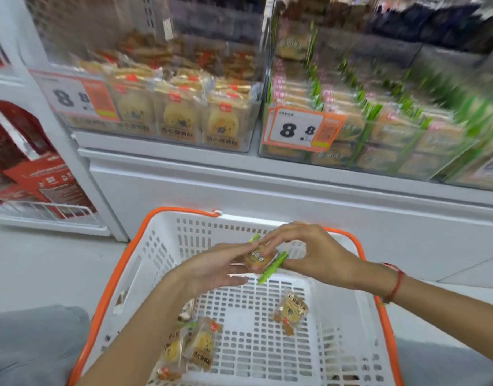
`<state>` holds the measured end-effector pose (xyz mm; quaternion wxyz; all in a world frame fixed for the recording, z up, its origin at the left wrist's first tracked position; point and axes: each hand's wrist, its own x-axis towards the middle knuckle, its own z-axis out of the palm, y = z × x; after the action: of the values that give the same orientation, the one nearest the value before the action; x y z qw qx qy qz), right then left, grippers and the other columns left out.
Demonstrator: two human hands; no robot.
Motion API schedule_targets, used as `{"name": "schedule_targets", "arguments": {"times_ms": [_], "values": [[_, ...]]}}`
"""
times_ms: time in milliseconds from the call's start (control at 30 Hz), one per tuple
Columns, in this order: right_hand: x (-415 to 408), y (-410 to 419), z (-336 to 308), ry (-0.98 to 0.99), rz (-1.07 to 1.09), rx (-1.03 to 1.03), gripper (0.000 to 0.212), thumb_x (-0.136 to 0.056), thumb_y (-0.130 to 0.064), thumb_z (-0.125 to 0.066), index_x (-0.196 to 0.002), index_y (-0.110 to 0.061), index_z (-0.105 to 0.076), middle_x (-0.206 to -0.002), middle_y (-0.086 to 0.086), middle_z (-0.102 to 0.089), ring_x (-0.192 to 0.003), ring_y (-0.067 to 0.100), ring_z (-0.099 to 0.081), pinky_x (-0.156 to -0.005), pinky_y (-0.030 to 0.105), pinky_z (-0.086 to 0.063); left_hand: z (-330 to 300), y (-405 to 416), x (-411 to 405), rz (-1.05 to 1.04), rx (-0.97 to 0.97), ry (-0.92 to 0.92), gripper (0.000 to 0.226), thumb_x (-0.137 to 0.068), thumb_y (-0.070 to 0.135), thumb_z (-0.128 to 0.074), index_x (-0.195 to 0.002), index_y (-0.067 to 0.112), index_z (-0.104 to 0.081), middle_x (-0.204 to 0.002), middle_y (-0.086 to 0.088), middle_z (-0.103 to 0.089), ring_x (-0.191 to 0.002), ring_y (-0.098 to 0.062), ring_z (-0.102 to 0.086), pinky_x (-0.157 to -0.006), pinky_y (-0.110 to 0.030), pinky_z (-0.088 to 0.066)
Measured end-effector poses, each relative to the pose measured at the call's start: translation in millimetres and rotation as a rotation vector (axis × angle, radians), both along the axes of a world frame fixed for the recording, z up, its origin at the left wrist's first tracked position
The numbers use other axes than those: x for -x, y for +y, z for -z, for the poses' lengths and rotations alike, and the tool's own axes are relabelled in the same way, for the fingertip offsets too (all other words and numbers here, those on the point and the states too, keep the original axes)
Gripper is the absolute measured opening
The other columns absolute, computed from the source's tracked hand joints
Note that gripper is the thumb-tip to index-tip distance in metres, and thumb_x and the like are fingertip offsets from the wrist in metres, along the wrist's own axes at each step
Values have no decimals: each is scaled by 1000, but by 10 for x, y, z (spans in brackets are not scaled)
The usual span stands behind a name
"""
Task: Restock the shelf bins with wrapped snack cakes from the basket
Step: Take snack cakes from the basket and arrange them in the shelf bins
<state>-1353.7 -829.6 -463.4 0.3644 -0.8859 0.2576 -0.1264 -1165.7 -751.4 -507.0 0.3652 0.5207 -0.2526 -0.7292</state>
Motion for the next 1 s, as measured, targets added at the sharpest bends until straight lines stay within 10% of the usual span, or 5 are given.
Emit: {"name": "schedule_targets", "arguments": {"times_ms": [233, 500, 667, 800, 1000], "values": [[26, -259, -553, 188, 23, -217, 71, -87, 0, -59, -133, -46, -31, -141, -12, -39, -127, 6, -42, -106, 31, -39, -539, -113, 150, -424, 310, -114, 30, -87, 28, -65, -114, 14, -62, -104, -7, -73, -100, -16, -68, -87, -27, -55], [-172, -318, -975, -370, 239, -90, 32, -83, -14, -71, -110, -26, -61, -103, -23, -65, -92, 1, -64, -76, 17, -51, -1167, -317, 201, -574, 690, -266, 19, -84, 25, -66, -103, 19, -66, -97, 9, -73, -93, 1, -66, -67, -4, -44], [-231, -514, -1347, -604, 443, -205, 47, -69, -28, -78, -111, -33, -59, -97, -11, -73, -90, 1, -67, -78, 22, -55, -1522, -698, -23, -455, 813, -320, 15, -81, 19, -67, -96, 24, -69, -83, 14, -73, -80, 5, -66, -66, -8, -46], [-336, -616, -1535, -653, 533, -266, 44, -74, -28, -77, -114, -30, -58, -93, 0, -75, -89, 16, -70, -75, 34, -56, -1711, -857, 0, -169, 808, -385, 19, -81, 5, -70, -88, 22, -68, -71, 12, -71, -74, 2, -65, -66, -8, -47], [-441, -622, -1514, -609, 520, -204, 24, -84, -26, -70, -107, -26, -64, -99, -11, -73, -93, 5, -68, -73, 25, -56, -1759, -968, 66, -313, 931, -473, 20, -83, 15, -71, -96, 30, -67, -86, 16, -73, -85, 2, -67, -71, -11, -50]]}}
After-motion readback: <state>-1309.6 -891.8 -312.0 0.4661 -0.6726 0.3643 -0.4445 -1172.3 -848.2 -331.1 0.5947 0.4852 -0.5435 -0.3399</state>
